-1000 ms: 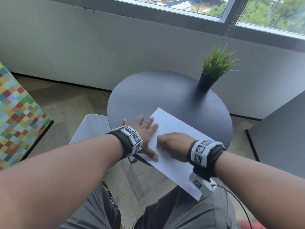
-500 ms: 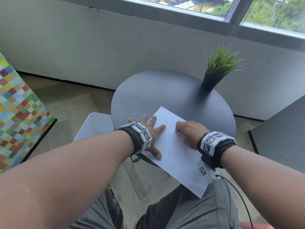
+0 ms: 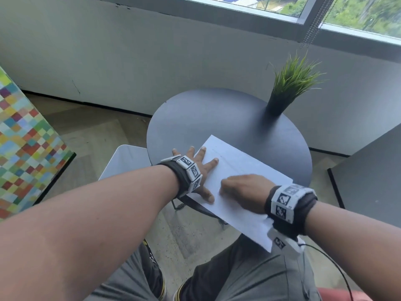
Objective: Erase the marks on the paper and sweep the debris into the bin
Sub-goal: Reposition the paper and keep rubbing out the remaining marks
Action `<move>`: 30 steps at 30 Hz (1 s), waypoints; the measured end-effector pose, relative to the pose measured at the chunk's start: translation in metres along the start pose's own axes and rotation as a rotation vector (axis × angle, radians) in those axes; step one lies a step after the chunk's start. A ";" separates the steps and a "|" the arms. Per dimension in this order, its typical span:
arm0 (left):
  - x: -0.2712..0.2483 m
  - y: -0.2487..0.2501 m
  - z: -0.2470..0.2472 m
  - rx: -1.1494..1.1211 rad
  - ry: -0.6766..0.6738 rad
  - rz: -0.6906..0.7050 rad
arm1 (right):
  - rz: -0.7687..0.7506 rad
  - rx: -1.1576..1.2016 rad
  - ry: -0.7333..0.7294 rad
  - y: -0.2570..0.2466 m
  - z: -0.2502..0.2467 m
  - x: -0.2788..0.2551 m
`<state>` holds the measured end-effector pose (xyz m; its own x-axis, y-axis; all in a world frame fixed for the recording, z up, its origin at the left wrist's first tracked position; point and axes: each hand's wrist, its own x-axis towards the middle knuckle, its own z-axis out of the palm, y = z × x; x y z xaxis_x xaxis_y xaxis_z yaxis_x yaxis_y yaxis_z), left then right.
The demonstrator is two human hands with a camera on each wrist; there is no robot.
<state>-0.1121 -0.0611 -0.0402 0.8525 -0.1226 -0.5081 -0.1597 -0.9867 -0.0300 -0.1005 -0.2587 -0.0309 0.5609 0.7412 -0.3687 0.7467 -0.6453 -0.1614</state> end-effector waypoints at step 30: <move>-0.002 0.009 0.012 -0.059 0.159 -0.041 | 0.007 -0.033 -0.016 -0.008 0.005 0.007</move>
<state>-0.1214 -0.0688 -0.0499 0.9264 -0.0932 -0.3647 -0.0979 -0.9952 0.0057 -0.1048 -0.2495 -0.0368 0.5607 0.7336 -0.3841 0.7542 -0.6439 -0.1289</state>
